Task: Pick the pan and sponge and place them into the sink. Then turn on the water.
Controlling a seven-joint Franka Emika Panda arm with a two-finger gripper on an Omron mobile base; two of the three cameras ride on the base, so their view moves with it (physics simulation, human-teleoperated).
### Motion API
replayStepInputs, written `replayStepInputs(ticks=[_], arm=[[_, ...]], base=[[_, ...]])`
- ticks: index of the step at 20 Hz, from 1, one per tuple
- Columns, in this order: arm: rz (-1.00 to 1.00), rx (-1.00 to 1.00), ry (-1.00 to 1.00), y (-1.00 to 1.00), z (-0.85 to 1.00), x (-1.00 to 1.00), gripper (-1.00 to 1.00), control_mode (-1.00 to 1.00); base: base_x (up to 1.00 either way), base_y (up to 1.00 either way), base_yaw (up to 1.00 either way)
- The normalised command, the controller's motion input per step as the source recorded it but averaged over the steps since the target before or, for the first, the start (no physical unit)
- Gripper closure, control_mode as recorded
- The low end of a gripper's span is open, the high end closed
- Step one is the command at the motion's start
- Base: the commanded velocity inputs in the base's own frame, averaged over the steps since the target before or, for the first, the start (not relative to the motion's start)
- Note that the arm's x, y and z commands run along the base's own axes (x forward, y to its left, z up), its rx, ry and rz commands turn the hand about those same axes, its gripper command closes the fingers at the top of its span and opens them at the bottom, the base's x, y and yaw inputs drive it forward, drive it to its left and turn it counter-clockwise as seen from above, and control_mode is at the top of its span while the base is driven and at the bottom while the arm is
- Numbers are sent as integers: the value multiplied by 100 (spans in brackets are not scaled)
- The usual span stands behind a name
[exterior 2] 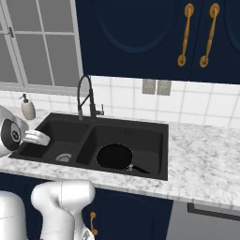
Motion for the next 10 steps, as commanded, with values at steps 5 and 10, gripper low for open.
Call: replayStepInputs(ticks=[5,10], arm=[[6,0,21,73,-16,46,-100,-100],[0,0,15,75,-1,28,-100,-100]], base=[[0,0,0],[0,0,0]])
